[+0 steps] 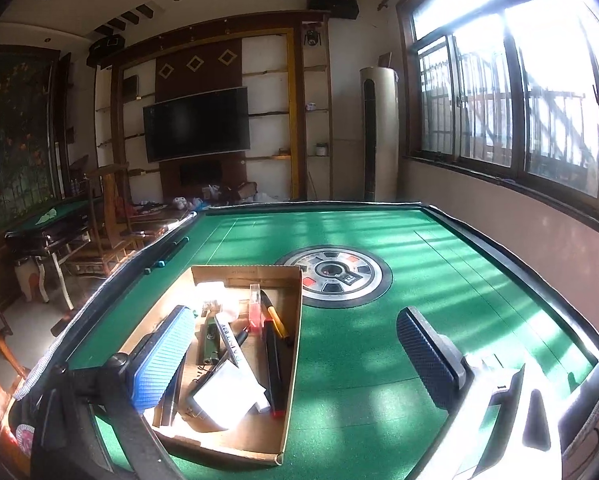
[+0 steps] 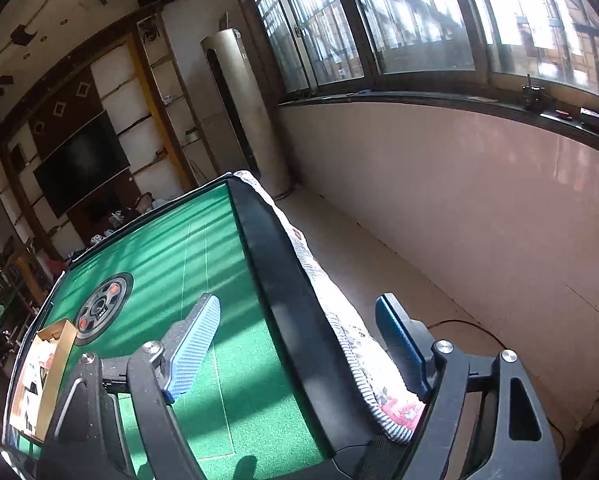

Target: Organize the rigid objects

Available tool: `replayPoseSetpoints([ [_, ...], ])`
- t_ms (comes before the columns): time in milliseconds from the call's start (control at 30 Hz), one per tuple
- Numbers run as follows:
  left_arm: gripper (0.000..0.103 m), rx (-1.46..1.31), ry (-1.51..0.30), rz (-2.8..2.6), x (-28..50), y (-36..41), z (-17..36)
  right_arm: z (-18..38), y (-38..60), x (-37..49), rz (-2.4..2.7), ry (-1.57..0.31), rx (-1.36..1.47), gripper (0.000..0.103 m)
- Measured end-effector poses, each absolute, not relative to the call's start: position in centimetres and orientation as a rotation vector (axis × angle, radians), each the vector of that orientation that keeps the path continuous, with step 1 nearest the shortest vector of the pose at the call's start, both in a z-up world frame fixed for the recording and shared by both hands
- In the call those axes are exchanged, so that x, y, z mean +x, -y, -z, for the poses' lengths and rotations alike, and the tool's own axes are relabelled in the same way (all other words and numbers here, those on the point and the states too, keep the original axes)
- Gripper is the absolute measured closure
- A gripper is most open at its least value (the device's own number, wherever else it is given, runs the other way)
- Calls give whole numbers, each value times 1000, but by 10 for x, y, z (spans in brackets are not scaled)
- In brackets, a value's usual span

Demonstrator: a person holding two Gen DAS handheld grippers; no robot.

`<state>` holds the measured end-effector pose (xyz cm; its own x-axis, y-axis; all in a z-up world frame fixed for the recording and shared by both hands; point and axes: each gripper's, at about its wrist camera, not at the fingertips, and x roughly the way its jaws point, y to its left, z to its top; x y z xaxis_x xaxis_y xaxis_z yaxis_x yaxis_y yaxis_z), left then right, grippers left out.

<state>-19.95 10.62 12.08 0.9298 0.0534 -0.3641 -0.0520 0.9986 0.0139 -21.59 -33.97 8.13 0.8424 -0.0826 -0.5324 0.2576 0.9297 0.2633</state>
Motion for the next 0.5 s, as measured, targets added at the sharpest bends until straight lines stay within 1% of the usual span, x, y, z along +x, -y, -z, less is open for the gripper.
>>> replayPoseSetpoints([
  [133,1,17,-341,-109,-207,-108,-127,-72,288,-187,2,-578,300,23],
  [300,1,11,-323,-162,-204,-113,-142,-73,187,-141,-230,-667,236,23],
  [500,1,55,-333,-227,-183,-98,-160,-77,104,-117,-315,-713,70,22],
])
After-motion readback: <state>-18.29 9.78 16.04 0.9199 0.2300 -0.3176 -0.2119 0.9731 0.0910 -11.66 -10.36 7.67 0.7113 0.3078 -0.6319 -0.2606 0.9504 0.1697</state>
